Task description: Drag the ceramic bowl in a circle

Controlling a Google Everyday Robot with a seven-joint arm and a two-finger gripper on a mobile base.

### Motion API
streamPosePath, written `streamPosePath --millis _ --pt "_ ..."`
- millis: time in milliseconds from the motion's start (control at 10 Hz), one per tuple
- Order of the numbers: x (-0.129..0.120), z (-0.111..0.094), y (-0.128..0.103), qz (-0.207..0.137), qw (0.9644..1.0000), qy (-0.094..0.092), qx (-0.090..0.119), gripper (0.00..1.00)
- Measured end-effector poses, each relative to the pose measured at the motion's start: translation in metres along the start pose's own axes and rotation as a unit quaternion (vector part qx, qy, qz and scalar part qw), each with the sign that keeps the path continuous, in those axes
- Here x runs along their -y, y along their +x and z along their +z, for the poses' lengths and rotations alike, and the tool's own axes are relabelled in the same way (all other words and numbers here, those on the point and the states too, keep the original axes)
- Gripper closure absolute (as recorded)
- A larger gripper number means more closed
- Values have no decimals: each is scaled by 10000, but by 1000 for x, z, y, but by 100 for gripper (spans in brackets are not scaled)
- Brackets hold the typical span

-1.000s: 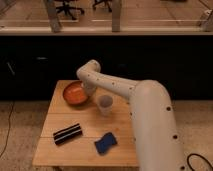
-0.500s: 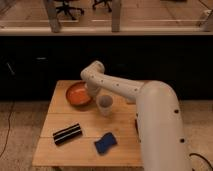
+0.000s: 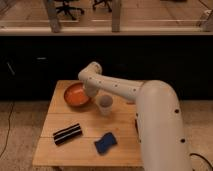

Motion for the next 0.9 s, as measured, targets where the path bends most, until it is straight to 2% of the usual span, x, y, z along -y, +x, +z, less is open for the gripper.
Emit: streamPosePath --millis 200,600,900 --pt "-6 -1 0 3 10000 33 -33 100" --pt "13 -2 -17 -59 9999 65 -65 100" --pt "2 -4 -17 -64 9999 92 -112 100"
